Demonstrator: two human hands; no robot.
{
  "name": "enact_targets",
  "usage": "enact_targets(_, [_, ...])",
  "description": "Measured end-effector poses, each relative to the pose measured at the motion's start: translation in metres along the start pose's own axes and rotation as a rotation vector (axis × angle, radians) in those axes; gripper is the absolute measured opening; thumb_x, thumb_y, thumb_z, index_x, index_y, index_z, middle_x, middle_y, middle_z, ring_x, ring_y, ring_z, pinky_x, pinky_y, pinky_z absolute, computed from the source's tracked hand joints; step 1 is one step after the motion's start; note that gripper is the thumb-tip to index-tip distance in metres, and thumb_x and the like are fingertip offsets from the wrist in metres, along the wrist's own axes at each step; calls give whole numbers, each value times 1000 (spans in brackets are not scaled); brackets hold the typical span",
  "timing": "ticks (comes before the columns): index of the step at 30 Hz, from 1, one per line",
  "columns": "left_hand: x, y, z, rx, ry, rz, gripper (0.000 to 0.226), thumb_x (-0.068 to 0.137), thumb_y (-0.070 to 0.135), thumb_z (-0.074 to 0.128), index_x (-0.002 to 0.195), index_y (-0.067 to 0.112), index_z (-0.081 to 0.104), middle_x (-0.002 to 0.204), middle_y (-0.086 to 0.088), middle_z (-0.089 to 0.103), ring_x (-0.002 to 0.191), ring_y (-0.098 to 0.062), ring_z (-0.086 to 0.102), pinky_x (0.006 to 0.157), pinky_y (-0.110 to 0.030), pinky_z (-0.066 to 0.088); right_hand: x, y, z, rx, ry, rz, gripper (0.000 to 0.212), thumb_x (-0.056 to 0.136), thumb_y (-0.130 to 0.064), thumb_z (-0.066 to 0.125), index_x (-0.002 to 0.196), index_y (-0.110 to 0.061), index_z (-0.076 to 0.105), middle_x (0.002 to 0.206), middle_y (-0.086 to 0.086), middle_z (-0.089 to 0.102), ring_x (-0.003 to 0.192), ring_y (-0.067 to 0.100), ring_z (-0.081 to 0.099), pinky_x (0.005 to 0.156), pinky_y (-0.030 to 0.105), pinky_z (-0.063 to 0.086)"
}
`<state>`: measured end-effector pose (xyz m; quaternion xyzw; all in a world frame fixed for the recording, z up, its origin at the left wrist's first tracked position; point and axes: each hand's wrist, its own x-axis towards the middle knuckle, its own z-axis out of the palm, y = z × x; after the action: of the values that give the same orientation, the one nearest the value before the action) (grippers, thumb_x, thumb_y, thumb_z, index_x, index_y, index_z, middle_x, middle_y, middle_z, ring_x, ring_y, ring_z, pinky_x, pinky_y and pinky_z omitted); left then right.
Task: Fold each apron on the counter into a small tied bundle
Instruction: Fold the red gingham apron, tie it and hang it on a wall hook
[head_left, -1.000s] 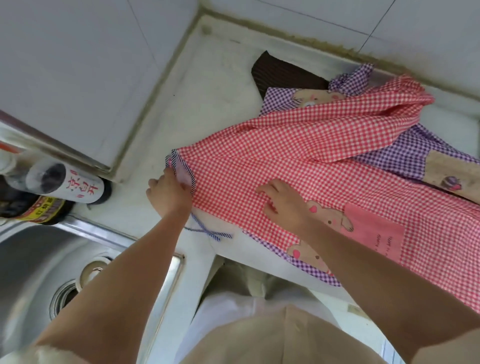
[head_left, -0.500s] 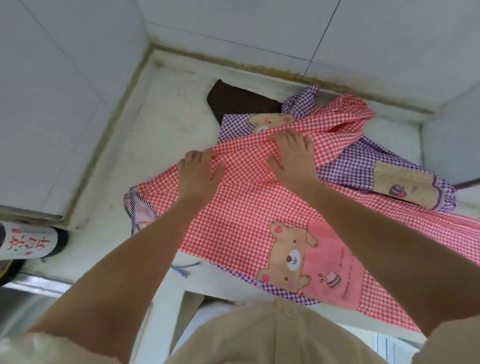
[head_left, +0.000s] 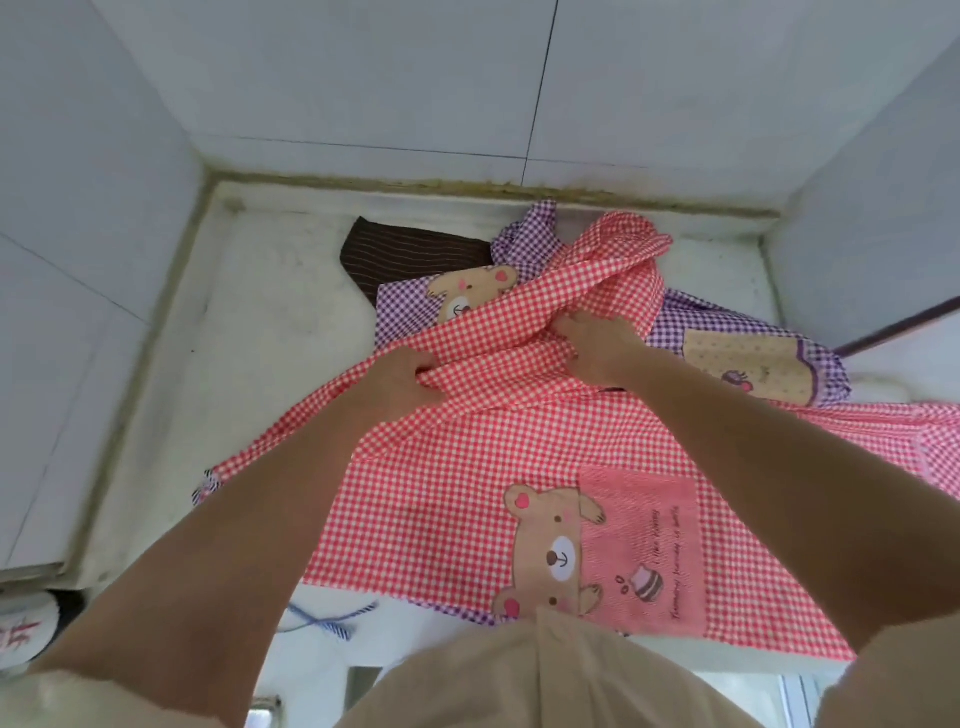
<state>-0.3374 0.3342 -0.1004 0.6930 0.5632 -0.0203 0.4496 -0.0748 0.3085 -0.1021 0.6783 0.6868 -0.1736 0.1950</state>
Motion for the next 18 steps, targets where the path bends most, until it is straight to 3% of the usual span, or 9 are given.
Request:
enact_targets(2, [-1,2,2,-55,73,33,22,88,29,68,109,22,66,120,0,59,118,-23,53,110,-43,35,1,-2,0,-126,36,-13,51,92,-39,56,138,-21,47,139,7,49,130,28,42,109,44,27])
enact_targets(4, [-2,4,1,-68,89,32,17,90,27,66,107,23,66,119,2,60,117,-22,54,110,-43,36,2,-2,0,-166,135,-14,37,91,-36,56,125,-20,59,129,4,57,124,27,44,107,43,27])
enact_targets(7, [0,3,-2,-15,2,-28,40,91,38,62,129,23,59,141,-1,51,133,-25,44,114,-46,29,1,0,2,31,300,-95,22,87,-29,61,103,-13,64,115,7,61,114,28,50,98,39,36])
enact_targets(10, [2,10,-2,-271,-146,-184,56,96,59,40,138,24,50,146,-4,48,128,-25,48,108,-43,34,-3,1,4,246,215,-202,9,89,-23,58,84,-16,55,97,4,60,94,25,59,84,35,47])
enact_targets(11, [4,14,-1,-353,-190,-203,60,98,62,29,132,21,57,139,-6,55,119,-24,54,105,-41,37,-3,1,5,259,182,-216,10,92,-22,53,88,-15,58,100,5,60,95,25,59,86,36,48])
enact_targets(13, [9,25,-1,-295,-228,-184,67,98,64,20,118,20,67,131,-6,61,111,-23,58,107,-42,37,0,0,8,272,150,-198,26,98,-17,44,119,-14,59,127,10,57,110,29,58,97,40,45])
enact_targets(15, [17,28,5,-85,-216,-140,56,95,64,37,131,26,57,146,-4,49,127,-26,49,114,-45,29,3,-1,10,238,134,-155,54,98,-12,42,151,-19,31,156,10,32,119,32,54,100,41,46])
enact_targets(17, [25,26,11,88,-236,-64,67,84,64,58,141,31,45,154,1,37,137,-24,38,117,-47,23,7,-4,11,172,91,-136,72,97,-10,43,157,-25,6,164,6,10,122,31,53,90,36,51])
enact_targets(18, [27,25,13,134,-263,-48,74,79,64,65,143,32,43,154,2,36,137,-23,37,117,-47,24,9,-6,11,143,63,-132,75,97,-11,44,157,-25,2,164,6,8,127,31,50,90,36,50])
